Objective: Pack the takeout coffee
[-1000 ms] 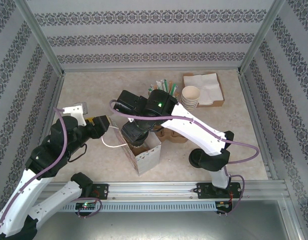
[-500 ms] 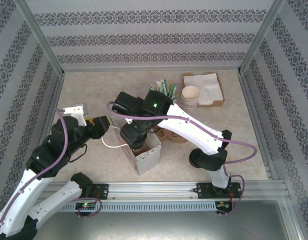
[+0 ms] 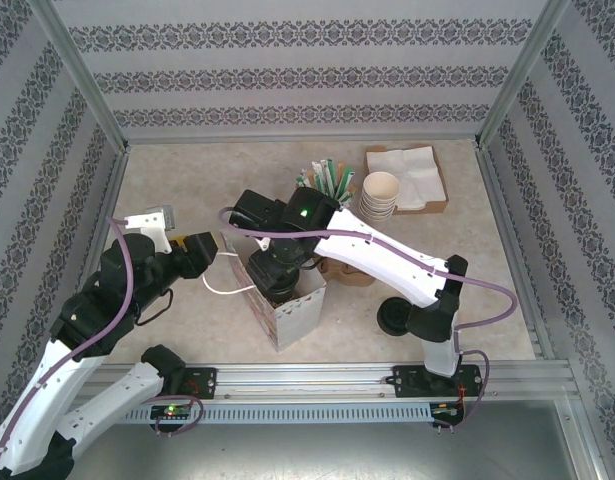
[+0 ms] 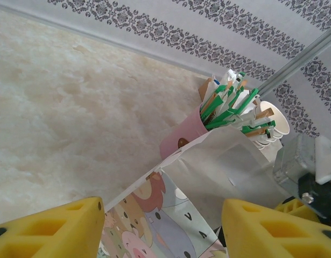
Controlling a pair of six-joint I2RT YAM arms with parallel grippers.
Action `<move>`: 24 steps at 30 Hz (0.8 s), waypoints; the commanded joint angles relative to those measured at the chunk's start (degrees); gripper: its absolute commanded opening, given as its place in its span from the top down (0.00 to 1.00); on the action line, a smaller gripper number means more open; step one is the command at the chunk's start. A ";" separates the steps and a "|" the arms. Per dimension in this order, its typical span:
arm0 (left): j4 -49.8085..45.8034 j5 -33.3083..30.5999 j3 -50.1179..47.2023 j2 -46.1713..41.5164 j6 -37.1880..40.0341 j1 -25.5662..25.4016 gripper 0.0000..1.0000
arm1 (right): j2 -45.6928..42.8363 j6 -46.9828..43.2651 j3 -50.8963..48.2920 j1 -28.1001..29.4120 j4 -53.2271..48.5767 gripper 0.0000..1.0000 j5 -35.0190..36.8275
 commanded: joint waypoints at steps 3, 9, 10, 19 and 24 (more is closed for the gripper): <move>-0.76 -0.19 0.09 -0.07 0.06 0.22 0.41 | -3.60 2.03 -3.76 -0.48 3.24 0.44 -1.01; -0.62 0.33 0.06 -0.39 -0.19 0.17 0.45 | -2.91 3.01 -4.83 -0.18 3.42 0.44 -1.10; -0.52 0.42 0.05 -0.48 -0.21 0.19 0.45 | -2.71 3.15 -4.89 -0.06 3.51 0.44 -1.19; -0.10 0.87 -0.70 -0.51 -0.25 0.21 0.51 | -1.65 5.45 -6.12 1.00 2.90 0.45 -0.58; 0.03 0.69 -0.88 -0.58 -0.12 0.19 0.53 | -1.63 6.18 -7.45 1.20 3.57 0.45 -1.19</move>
